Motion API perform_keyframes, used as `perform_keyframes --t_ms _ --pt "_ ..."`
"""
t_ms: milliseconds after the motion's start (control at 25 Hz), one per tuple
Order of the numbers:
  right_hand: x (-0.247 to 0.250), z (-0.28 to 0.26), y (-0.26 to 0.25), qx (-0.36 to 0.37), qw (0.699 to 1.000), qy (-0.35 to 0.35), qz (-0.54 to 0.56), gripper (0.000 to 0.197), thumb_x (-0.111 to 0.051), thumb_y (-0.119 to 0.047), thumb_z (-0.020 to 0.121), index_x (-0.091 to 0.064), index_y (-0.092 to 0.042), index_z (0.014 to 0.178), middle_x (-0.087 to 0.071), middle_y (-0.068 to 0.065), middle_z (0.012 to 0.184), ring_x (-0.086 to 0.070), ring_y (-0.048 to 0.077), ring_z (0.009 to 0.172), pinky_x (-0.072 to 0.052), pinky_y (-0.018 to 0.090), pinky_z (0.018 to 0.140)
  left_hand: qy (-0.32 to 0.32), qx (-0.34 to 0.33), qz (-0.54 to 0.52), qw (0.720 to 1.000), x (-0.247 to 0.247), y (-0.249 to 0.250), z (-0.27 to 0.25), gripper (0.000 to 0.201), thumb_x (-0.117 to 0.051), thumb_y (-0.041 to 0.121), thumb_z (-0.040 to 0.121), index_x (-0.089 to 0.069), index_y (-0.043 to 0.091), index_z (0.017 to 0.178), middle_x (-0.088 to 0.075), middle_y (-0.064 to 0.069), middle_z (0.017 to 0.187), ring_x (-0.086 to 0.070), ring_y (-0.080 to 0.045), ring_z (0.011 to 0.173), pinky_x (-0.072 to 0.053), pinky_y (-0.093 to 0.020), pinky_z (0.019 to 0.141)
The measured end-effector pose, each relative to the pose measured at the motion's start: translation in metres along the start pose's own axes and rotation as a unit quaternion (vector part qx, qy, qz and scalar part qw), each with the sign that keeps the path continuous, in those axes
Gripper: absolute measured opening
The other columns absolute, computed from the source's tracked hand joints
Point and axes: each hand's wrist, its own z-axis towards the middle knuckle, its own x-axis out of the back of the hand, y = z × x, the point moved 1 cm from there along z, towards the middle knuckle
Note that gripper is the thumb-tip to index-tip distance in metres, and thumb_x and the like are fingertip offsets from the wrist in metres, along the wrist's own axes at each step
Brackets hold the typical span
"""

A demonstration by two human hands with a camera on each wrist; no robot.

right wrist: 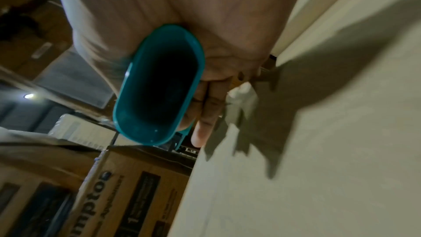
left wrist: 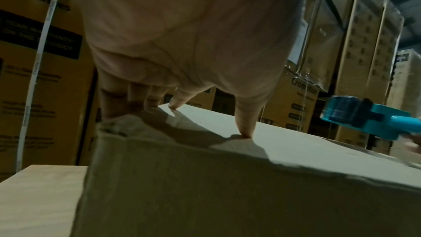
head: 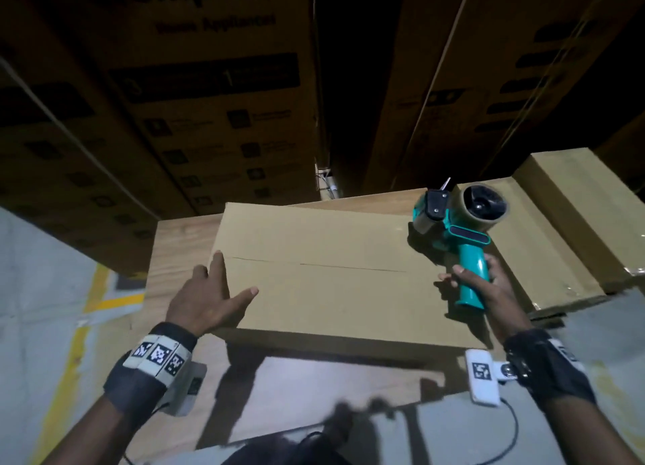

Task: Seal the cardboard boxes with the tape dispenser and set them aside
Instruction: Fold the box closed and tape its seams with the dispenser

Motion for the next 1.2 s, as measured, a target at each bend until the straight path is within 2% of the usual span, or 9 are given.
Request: perform_keyframes --t_ms 80,240,320,440,560,640,760,1040,1200 --pt "-0.004 -0.003 -0.015 0.024 0.999 -0.027 -0.016 0.072 -0.073 -0.026 0.079 -0.035 -0.028 0.141 -0.070 0.022 0.119 -0.076 0.023 0.093 -0.060 0.026 0.066 -0.010 -0.012 -0.014 1.000 -0.002 0.000 -0.017 0.103 -0.058 0.074 0.086 -0.007 0.025 0.162 -0.044 -0.017 0.144 -0.055 -0.038 0.122 -0.051 -0.046 0.094" --pt "-0.053 -0.028 -0.033 0.082 0.987 -0.136 -0.024 0.099 -0.073 -0.004 0.087 -0.022 -0.060 0.150 -0.066 0.002 0.128 -0.074 0.037 0.091 -0.060 0.032 0.078 -0.026 -0.024 -0.072 0.997 0.010 -0.001 -0.022 0.099 -0.064 0.068 0.087 -0.018 0.024 0.162 -0.030 -0.011 0.161 -0.043 -0.036 0.139 -0.045 -0.048 0.108" --pt "-0.088 -0.037 -0.034 0.120 0.973 -0.192 -0.046 0.091 -0.069 -0.002 0.086 -0.030 -0.053 0.150 -0.070 0.014 0.109 -0.071 0.035 0.085 -0.059 0.034 0.081 0.024 -0.061 -0.091 0.994 0.031 0.001 -0.022 0.088 -0.063 0.066 0.088 -0.031 0.024 0.159 -0.023 -0.007 0.167 -0.036 -0.032 0.145 -0.040 -0.049 0.113" --pt "-0.129 -0.047 -0.034 0.149 0.956 -0.238 -0.091 0.079 -0.066 0.002 0.086 -0.037 -0.039 0.146 -0.070 0.014 0.102 -0.068 0.030 0.084 -0.058 0.035 0.080 0.058 -0.164 -0.175 0.969 0.067 0.003 -0.032 0.066 -0.052 0.062 0.096 -0.045 0.028 0.152 -0.052 -0.002 0.150 -0.055 -0.017 0.128 -0.048 -0.038 0.104" --pt "-0.160 -0.053 -0.041 0.190 0.937 -0.239 -0.172 0.079 -0.070 -0.009 0.079 -0.036 -0.041 0.143 -0.067 -0.003 0.108 -0.067 0.031 0.084 -0.060 0.043 0.074 -0.015 -0.156 -0.412 0.897 0.087 0.000 -0.045 0.060 -0.043 0.064 0.095 -0.057 0.030 0.143 -0.067 0.004 0.134 -0.064 -0.006 0.118 -0.048 -0.034 0.108" --pt "-0.176 -0.055 -0.041 0.222 0.922 -0.239 -0.207 0.076 -0.069 -0.013 0.079 -0.036 -0.043 0.141 -0.064 -0.005 0.106 -0.064 0.033 0.083 -0.058 0.055 0.071 -0.081 -0.093 -0.570 0.812 0.090 -0.001 -0.051 0.068 -0.042 0.070 0.088 -0.062 0.025 0.136 -0.069 0.000 0.131 -0.067 -0.012 0.119 -0.047 -0.042 0.113" --pt "-0.199 -0.060 -0.039 0.286 0.890 -0.249 -0.252 0.069 -0.068 -0.016 0.081 -0.037 -0.046 0.136 -0.062 -0.011 0.107 -0.063 0.027 0.080 -0.056 0.053 0.066 -0.128 -0.024 -0.680 0.721 0.091 -0.007 -0.057 0.079 -0.040 0.073 0.085 -0.062 0.015 0.134 -0.068 -0.010 0.133 -0.068 -0.021 0.119 -0.048 -0.044 0.112" --pt "-0.232 -0.054 -0.027 0.342 0.842 -0.275 -0.314 0.062 -0.067 -0.024 0.087 -0.034 -0.044 0.135 -0.061 -0.012 0.113 -0.066 0.027 0.087 -0.057 0.053 0.069 -0.176 0.024 -0.734 0.655 0.093 -0.018 -0.054 0.082 -0.039 0.074 0.094 -0.066 0.003 0.125 -0.069 -0.027 0.123 -0.067 -0.037 0.119 -0.057 -0.039 0.099" --pt "-0.239 -0.051 -0.029 0.345 0.846 -0.266 -0.309 0.064 -0.068 -0.020 0.087 -0.035 -0.046 0.134 -0.060 -0.016 0.114 -0.066 0.027 0.089 -0.058 0.051 0.071 -0.246 0.050 -0.767 0.590 0.080 -0.024 -0.041 0.074 -0.049 0.063 0.096 -0.062 -0.001 0.130 -0.070 -0.026 0.122 -0.074 -0.030 0.105 -0.057 -0.041 0.096"
